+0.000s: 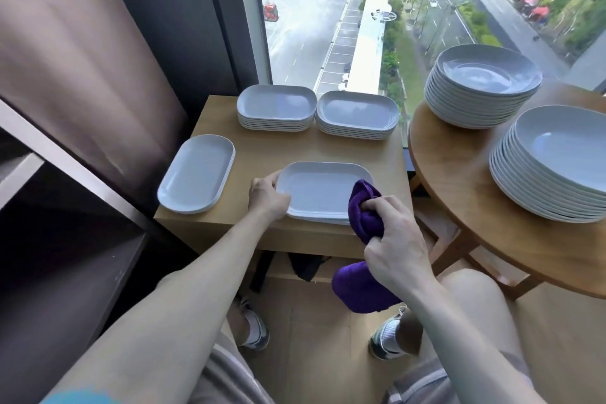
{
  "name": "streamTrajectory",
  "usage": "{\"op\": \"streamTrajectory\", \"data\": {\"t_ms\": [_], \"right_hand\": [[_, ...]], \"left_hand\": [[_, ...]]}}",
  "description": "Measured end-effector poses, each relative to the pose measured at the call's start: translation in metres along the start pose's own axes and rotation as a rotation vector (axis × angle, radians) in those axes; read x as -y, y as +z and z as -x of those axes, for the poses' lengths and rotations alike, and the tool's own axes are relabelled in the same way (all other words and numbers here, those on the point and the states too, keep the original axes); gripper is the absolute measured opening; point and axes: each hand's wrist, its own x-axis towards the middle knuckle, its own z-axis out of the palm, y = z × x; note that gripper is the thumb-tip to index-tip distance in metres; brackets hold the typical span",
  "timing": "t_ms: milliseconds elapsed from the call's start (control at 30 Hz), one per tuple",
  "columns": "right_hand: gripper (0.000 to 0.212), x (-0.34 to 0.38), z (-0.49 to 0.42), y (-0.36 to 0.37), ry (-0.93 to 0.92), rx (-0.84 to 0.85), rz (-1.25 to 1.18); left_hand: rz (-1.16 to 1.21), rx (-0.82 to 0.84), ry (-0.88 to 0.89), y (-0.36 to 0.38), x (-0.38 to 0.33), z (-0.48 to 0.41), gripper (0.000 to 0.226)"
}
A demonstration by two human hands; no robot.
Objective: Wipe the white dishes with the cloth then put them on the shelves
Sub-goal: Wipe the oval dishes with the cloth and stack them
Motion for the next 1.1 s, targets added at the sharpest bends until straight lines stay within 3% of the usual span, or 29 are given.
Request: {"op": "streamTrajectory", "data": {"t_ms": [200, 367, 533, 700, 900, 1100], "right_hand": [[0.054, 0.002, 0.003, 0.004, -0.024, 0.015, 0.01], [0.054, 0.006, 0.004, 0.014, -0.032, 0.048, 0.003], [0.055, 0.021, 0.002, 0.028, -0.09, 0.092, -0.016], [0.056, 0.041, 0.004, 0.045, -0.153, 0.118, -0.021], [0.057, 0.067, 0.014, 0.064, -0.239, 0.192, -0.023], [0.055, 0.075, 0.023, 0.075, -0.26, 0.241, -0.034]], "left_hand": [[0.006, -0.018, -0.067, 0.003, 0.014, -0.001, 0.061], [0.455, -0.269, -0.239, -0.017, 0.055, 0.011, 0.028], [0.798, -0.461, -0.469, -0.066, 0.097, 0.017, 0.039], [0.8, -0.432, -0.512, -0.104, 0.117, 0.01, 0.049], [0.711, -0.423, -0.506, -0.111, 0.116, 0.002, 0.018], [0.746, -0.459, -0.464, -0.116, 0.107, 0.009, 0.008]]}}
